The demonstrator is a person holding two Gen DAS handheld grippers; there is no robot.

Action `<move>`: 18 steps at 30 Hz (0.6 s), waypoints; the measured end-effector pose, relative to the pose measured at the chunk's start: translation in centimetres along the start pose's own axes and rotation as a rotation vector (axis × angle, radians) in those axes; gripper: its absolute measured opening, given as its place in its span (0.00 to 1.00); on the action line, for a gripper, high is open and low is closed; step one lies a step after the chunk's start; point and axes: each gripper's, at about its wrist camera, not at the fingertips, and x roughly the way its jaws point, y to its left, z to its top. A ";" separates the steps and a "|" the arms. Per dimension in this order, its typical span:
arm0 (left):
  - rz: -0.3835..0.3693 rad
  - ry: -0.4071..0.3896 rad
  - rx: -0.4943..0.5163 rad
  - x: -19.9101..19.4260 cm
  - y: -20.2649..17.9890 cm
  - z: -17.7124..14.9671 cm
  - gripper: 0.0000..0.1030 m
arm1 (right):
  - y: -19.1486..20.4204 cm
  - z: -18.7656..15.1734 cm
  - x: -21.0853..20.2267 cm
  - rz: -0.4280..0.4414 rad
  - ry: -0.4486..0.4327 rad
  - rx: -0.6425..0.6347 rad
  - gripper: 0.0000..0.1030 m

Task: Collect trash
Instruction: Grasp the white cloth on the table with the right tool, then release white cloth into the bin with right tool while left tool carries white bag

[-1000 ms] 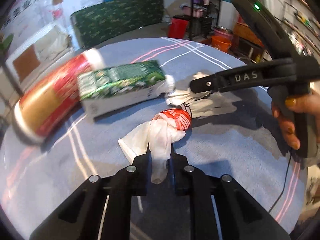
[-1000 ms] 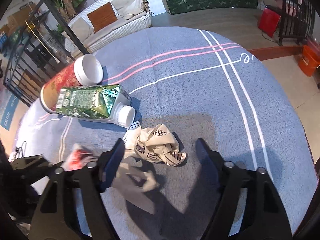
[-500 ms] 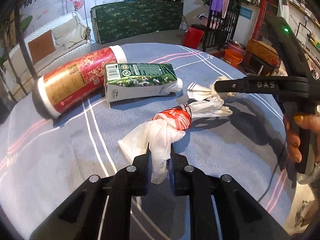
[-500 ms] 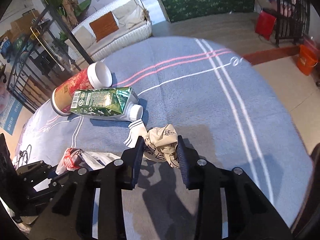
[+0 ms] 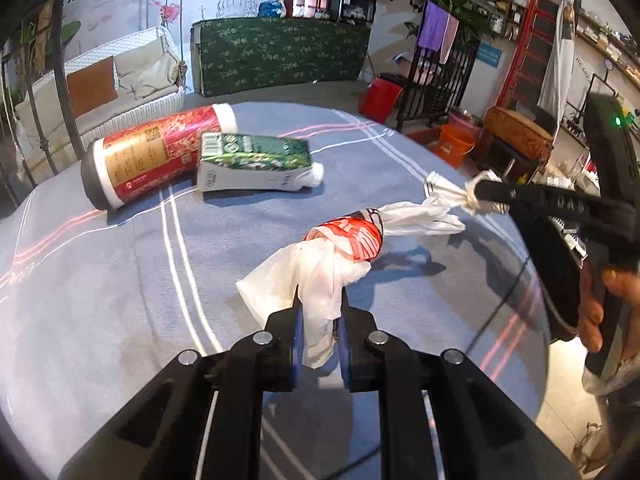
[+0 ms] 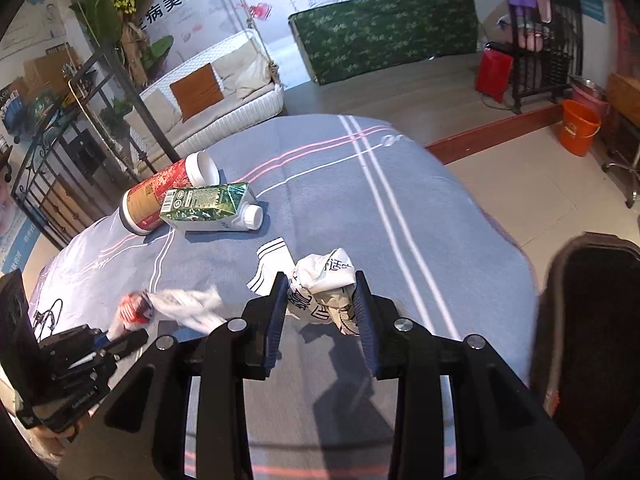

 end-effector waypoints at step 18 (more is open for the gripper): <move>-0.167 -0.066 0.058 -0.3 -11.9 -1.2 0.14 | -8.2 -7.3 -10.2 -0.166 -0.115 0.161 0.33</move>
